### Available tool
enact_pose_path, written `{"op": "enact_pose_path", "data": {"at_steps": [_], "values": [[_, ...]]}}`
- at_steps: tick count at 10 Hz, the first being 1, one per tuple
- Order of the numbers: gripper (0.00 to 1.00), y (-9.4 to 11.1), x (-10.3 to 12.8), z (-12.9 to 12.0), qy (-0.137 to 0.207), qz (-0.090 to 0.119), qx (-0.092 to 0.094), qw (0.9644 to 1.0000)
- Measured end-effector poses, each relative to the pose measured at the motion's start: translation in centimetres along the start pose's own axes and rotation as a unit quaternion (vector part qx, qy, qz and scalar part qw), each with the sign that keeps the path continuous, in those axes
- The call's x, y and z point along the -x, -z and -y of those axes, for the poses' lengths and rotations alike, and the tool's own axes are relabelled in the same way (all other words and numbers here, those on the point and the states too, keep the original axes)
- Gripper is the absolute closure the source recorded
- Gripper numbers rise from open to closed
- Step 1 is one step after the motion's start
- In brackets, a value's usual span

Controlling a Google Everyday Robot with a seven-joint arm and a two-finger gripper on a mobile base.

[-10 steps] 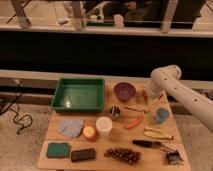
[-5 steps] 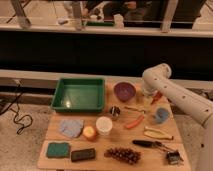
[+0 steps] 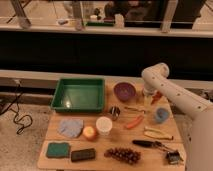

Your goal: Stack bowls on top of each other

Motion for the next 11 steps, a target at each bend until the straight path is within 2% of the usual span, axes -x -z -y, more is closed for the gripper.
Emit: {"op": "enact_pose_path", "data": {"at_steps": [11], "values": [[0.2, -0.01, 0.16, -0.06, 0.0, 0.001, 0.001, 1.0]]}}
